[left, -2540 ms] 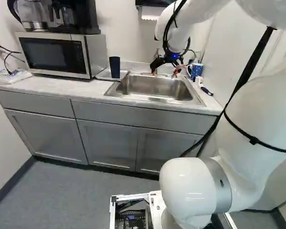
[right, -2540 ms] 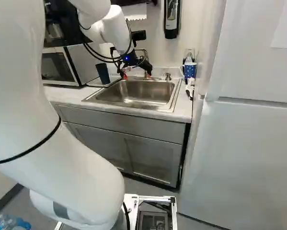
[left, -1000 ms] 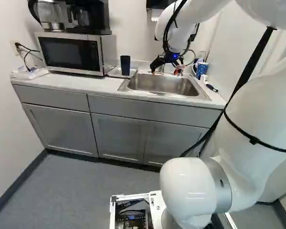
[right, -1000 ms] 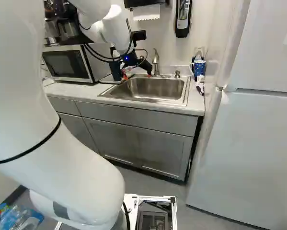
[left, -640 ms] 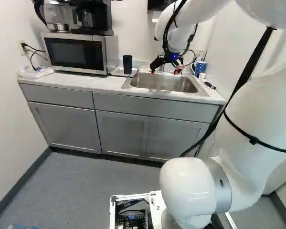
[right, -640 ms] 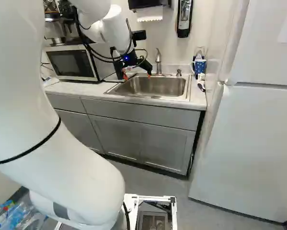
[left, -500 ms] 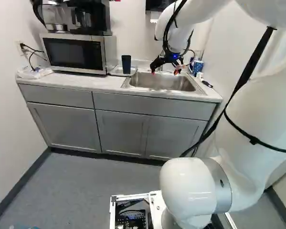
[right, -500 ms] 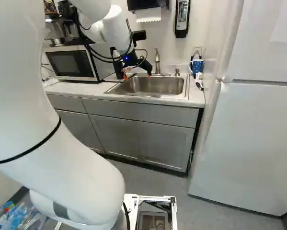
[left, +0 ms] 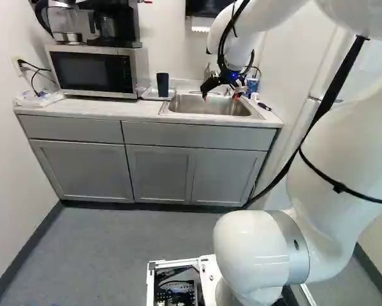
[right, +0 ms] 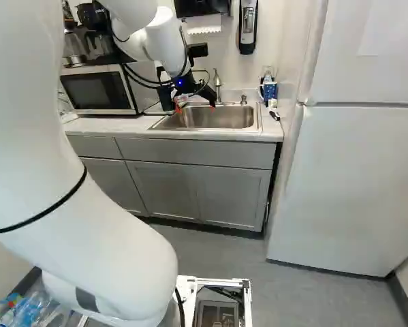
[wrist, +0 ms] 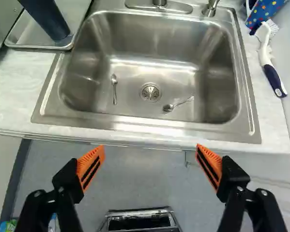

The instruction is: Rinse the cup and place it in the tray

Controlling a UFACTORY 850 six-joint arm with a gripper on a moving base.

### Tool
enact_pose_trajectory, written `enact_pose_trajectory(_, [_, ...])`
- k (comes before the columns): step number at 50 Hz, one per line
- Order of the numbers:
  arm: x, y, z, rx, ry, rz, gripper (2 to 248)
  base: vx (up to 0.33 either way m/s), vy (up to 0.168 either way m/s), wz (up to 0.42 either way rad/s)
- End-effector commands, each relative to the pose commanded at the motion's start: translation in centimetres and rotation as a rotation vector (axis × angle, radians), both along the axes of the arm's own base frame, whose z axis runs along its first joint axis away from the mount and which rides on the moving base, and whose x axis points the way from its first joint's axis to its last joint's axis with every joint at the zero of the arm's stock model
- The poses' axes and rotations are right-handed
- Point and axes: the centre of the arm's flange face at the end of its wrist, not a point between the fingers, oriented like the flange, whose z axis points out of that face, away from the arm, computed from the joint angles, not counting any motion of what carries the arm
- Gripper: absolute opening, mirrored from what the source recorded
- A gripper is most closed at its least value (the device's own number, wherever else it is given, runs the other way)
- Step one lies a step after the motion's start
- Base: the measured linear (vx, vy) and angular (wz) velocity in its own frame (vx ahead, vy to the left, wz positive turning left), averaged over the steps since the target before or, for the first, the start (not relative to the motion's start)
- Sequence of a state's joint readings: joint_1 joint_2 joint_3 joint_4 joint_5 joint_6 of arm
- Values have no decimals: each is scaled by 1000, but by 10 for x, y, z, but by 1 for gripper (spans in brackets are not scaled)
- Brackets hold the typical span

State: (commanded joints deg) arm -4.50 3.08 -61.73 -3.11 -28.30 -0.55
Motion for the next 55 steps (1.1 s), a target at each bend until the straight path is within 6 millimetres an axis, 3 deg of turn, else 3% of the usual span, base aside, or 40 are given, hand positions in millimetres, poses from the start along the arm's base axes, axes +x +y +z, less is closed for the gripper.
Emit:
enact_pose_trajectory(23, [0,0,0,0,0,0,247,-128,68,-159])
enact_pose_trajectory(55, [0,0,0,0,0,0,247,-45,29,0])
